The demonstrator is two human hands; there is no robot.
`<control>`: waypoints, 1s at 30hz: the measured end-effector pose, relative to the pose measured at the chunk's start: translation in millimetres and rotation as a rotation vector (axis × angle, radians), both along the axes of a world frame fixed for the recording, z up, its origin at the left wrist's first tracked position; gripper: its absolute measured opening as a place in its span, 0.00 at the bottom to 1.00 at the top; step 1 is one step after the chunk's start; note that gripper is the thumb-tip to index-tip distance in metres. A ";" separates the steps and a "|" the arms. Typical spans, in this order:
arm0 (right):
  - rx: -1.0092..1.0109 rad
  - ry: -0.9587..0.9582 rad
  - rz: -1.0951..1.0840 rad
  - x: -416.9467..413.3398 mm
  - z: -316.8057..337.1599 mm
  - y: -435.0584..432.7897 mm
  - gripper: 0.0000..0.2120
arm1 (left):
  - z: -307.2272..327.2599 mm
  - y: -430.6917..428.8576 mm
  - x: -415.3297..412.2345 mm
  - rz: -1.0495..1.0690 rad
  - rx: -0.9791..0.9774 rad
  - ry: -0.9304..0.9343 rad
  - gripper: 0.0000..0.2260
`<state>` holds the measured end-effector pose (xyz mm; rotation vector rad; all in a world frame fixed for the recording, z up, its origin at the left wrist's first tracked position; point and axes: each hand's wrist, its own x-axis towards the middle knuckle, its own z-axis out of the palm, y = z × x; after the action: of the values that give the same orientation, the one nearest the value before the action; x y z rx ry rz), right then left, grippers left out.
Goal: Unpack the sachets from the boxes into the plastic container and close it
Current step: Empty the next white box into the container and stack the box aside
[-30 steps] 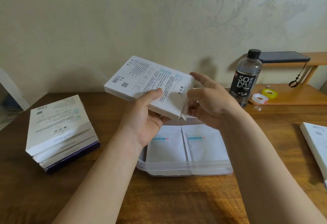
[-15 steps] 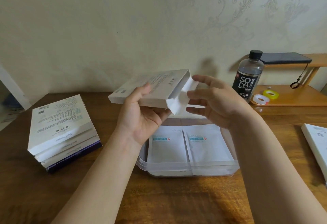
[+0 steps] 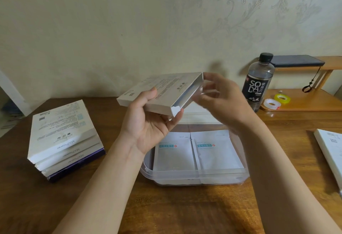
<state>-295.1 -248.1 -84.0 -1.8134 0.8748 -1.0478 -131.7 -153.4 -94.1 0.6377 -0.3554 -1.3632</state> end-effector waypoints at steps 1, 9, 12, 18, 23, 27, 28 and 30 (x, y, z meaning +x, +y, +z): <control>0.025 -0.086 -0.010 -0.8 1.2 -1.5 0.22 | 0.1 -0.1 -0.3 -0.008 0.001 -0.017 0.20; 0.110 -0.327 -0.120 -5.3 3.1 -8.6 0.06 | -0.2 1.0 0.2 -0.055 0.016 -0.047 0.17; 0.201 -0.439 -0.130 -7.0 3.7 -10.4 0.06 | -1.0 0.4 0.7 -0.063 0.018 -0.037 0.17; 0.231 -0.323 -0.165 -1.6 -5.4 -14.3 0.07 | -2.2 -1.2 -1.4 -0.065 0.023 -0.032 0.17; 0.305 -0.299 -0.123 0.2 -1.7 -11.7 0.09 | -5.1 -2.7 -4.8 -0.055 0.010 -0.080 0.17; 0.263 -0.149 -0.025 -2.5 1.0 -6.6 0.08 | -7.3 -3.4 -4.3 -0.008 0.005 -0.102 0.17; 0.224 -0.051 -0.016 -2.0 -0.3 -5.3 0.17 | -7.9 -3.9 -3.7 0.011 0.004 -0.105 0.16; 0.137 0.109 -0.004 0.5 -3.2 -2.3 0.37 | -7.9 -4.5 -3.1 0.052 -0.001 -0.108 0.13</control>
<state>-294.7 -250.4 -87.2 -1.7666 0.9918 -0.8767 -134.8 -157.9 -102.0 0.7163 -0.4232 -1.2820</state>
